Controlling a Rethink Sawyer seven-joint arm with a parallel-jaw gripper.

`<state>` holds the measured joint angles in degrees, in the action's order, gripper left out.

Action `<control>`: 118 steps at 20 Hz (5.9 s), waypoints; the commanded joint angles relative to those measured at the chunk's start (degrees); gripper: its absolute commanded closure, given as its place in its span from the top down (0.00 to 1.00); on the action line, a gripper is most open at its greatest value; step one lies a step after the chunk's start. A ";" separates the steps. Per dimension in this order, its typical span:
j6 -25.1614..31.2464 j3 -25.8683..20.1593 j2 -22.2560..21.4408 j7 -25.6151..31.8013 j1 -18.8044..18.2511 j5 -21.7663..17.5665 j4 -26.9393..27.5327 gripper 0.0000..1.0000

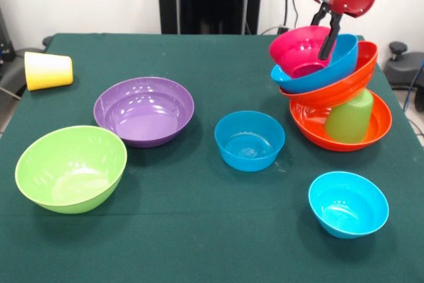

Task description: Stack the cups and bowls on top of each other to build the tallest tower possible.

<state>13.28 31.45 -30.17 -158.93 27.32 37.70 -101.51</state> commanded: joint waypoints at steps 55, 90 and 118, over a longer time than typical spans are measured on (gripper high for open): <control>23.84 -5.02 -8.23 -6.13 1.99 -3.17 -2.98 1.00; 24.38 -4.44 -10.05 -3.94 1.55 -4.57 -5.22 1.00; 20.11 -7.13 -19.01 7.92 -9.68 -23.34 -14.38 1.00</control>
<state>36.64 31.09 -50.01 -158.93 20.13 21.47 -111.27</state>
